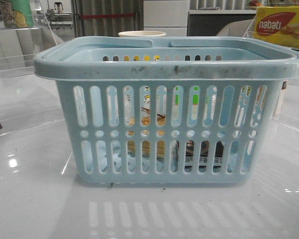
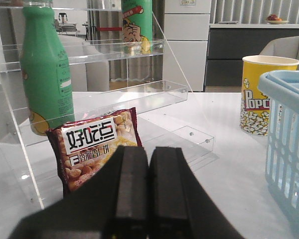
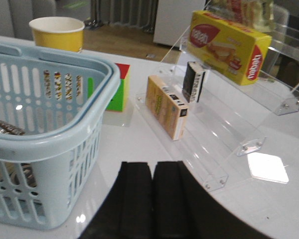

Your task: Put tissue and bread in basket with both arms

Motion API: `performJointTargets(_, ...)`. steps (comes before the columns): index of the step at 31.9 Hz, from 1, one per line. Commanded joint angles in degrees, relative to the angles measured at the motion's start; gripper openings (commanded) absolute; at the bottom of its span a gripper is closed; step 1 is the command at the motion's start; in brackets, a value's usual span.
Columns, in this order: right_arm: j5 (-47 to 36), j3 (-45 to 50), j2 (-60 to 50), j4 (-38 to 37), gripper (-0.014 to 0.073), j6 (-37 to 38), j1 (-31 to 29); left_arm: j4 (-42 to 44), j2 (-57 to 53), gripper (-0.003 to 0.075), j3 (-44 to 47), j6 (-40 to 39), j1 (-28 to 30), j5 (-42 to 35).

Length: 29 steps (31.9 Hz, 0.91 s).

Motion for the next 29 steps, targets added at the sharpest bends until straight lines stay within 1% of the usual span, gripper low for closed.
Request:
performJointTargets(1, -9.4, 3.5, -3.2, -0.1, 0.0053, -0.4, -2.3, 0.0, -1.1, 0.009, 0.0, -0.5, -0.5, -5.2)
performJointTargets(11, -16.0, 14.4, -10.1, 0.3, 0.0053, -0.4, -4.5, 0.0, -1.1, 0.009, 0.0, -0.5, -0.5, -5.2)
performJointTargets(15, -21.7, 17.8, -10.4, 0.5, 0.0053, -0.4, -4.6, 0.0, -1.1, 0.009, 0.0, -0.5, -0.5, -5.2)
performJointTargets(29, -22.1, 17.9, -10.4, 0.7, 0.0053, -0.4, -4.7, 0.0, -1.0, 0.009, 0.0, -0.5, -0.5, -5.2)
